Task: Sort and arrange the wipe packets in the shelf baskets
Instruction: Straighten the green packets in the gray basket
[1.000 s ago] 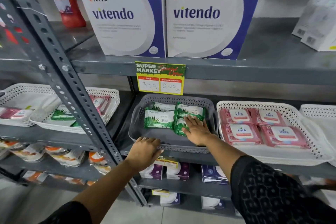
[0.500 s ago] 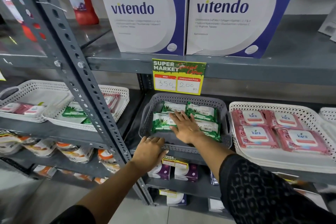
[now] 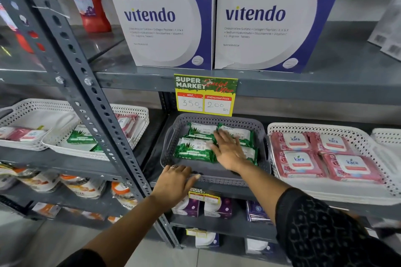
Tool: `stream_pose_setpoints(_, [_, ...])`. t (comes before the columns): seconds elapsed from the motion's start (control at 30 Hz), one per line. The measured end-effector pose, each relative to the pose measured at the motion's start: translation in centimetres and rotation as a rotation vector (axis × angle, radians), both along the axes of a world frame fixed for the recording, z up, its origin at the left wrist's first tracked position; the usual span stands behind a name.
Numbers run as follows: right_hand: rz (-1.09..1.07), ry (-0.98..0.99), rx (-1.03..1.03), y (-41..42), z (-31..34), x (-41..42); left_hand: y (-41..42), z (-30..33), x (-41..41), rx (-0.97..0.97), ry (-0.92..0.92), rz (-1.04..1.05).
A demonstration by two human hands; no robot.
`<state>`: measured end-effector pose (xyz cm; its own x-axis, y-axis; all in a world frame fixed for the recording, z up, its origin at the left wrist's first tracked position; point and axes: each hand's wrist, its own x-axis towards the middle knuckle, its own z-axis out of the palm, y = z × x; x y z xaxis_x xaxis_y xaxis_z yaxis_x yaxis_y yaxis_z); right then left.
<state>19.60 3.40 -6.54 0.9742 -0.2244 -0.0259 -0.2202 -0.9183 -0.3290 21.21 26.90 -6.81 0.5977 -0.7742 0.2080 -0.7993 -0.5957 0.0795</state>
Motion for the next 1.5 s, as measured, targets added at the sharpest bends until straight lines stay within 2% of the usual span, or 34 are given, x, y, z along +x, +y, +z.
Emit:
stream_pose_setpoints(0.1, [-0.144,0.072,-0.098,-2.4,-0.7,-0.8,-0.1,-0.2,-0.1,-0.017,-0.003,0.015])
stream_pose_setpoints(0.2, [-0.190,0.187,-0.029,-3.7,-1.7,-1.2,-0.2,-0.4,-0.2,-0.028,-0.018,0.010])
stream_pose_setpoints(0.4, [-0.161,0.132,-0.007,-3.7,-1.7,-1.4,-0.2,0.5,-0.5,-0.067,0.005,0.009])
stream_pose_setpoints(0.5, [-0.140,0.095,-0.021,-4.0,-1.1,-1.1,-1.7,2.1,0.2,-0.167,0.152,0.061])
stream_pose_setpoints(0.63, [-0.140,0.026,-0.007,-5.0,-1.5,-1.5,-5.7,2.4,5.5,-0.194,0.275,0.197])
stream_pose_setpoints(0.77, [-0.147,0.081,0.045,-5.4,-2.7,-2.1,-8.7,0.6,11.2,-0.101,0.348,0.207])
stream_pose_setpoints(0.9, [-0.137,0.106,0.042,-5.6,-2.6,-1.5,-9.4,-1.5,13.4,-0.009,0.438,0.138])
stream_pose_setpoints(1.13, [-0.100,0.078,0.022,-5.3,-2.4,-1.8,-8.7,-2.0,12.6,-0.030,0.381,0.073])
stream_pose_setpoints(1.33, [-0.059,0.015,-0.051,-4.3,-1.9,-2.3,-7.8,-1.8,10.9,0.031,0.321,-0.050])
stream_pose_setpoints(1.5, [0.011,0.086,-0.048,-4.5,-2.4,-2.0,-7.9,-1.9,10.8,0.033,0.268,-0.067])
